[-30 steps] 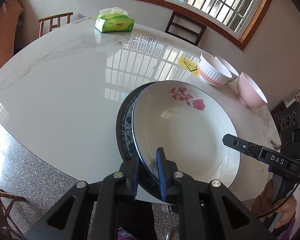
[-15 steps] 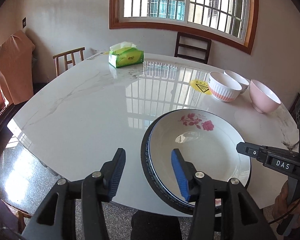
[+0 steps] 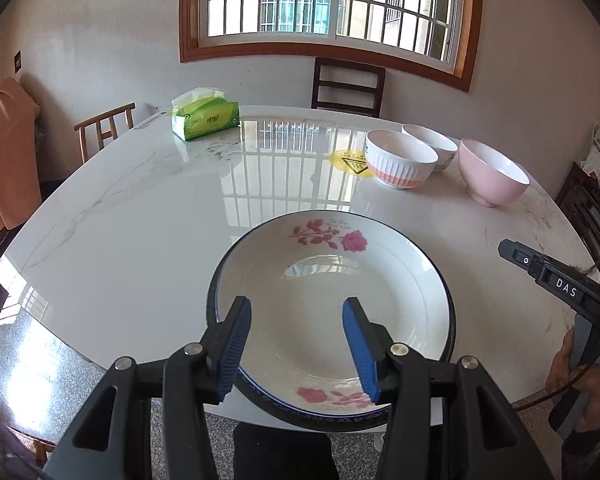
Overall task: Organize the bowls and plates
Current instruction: 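Open both grippers and withdraw from the plate stack, then move both grippers to the pink bowl and close on its rim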
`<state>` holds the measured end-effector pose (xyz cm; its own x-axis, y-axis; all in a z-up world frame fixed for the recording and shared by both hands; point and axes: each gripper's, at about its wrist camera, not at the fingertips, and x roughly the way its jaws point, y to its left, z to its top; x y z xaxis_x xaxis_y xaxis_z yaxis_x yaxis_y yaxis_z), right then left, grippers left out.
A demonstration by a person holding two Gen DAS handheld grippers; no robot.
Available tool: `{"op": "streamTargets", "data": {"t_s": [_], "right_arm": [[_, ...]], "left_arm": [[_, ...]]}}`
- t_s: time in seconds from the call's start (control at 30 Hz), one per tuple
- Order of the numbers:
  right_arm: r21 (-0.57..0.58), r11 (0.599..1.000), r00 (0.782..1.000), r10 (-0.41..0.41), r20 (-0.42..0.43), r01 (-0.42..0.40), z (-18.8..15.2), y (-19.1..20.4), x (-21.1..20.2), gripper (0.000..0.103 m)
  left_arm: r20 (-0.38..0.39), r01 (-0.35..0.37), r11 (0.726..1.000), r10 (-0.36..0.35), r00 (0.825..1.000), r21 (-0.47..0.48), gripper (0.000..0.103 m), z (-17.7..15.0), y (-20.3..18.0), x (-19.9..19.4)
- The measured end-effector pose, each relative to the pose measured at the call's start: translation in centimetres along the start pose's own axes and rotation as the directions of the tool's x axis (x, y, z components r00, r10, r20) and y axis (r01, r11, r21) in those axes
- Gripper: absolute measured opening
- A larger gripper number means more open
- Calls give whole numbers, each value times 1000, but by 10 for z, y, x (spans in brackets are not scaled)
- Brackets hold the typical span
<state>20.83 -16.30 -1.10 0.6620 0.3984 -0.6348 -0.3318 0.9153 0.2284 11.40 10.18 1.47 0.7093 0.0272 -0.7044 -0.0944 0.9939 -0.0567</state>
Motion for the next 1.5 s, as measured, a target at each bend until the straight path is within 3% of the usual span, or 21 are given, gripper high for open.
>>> {"op": "streamTargets", "data": {"t_s": [0.13, 0.33, 0.5, 0.63, 0.7, 0.83, 0.9, 0.97, 1.03, 1.27, 1.5], "right_arm": [[48, 993, 992, -111, 59, 108, 0, -50, -17, 36], [62, 954, 944, -300, 135, 294, 2, -113, -38, 46], [202, 954, 962, -248, 116, 221, 10, -165, -44, 51], [225, 961, 980, -181, 81, 159, 21, -186, -37, 54], [251, 960, 987, -146, 64, 126, 28, -199, -34, 54], [324, 945, 998, -52, 46, 35, 55, -231, -26, 54], [366, 931, 1000, 4, 31, -16, 70, -246, -18, 54], [387, 921, 999, 40, 11, -41, 87, -256, -9, 54], [399, 915, 998, 68, -9, -59, 103, -263, 1, 54], [427, 903, 992, 89, -85, -45, 153, -278, 42, 54], [365, 931, 981, 48, -189, 25, 174, -271, 80, 50]], "left_arm": [[7, 21, 998, -22, 1000, 59, 49, 7, -34, 4], [62, -11, 983, 0, 998, 184, 49, 17, -93, 14], [89, 9, 975, -29, 996, 222, 49, 29, -136, 28], [4, 117, 969, -121, 993, 217, 49, 51, -167, 50], [-53, 183, 962, -176, 983, 205, 49, 65, -182, 64], [-151, 345, 936, -332, 931, 70, 49, 104, -200, 98], [-167, 393, 919, -387, 907, 7, 49, 125, -205, 115], [-164, 407, 913, -407, 898, -38, 49, 144, -210, 131], [-166, 453, 887, -462, 871, -91, 48, 161, -213, 147], [-240, 420, 898, -441, 865, -134, 48, 194, -226, 205], [-277, 397, 906, -422, 863, -146, 49, 197, -240, 229]]}}
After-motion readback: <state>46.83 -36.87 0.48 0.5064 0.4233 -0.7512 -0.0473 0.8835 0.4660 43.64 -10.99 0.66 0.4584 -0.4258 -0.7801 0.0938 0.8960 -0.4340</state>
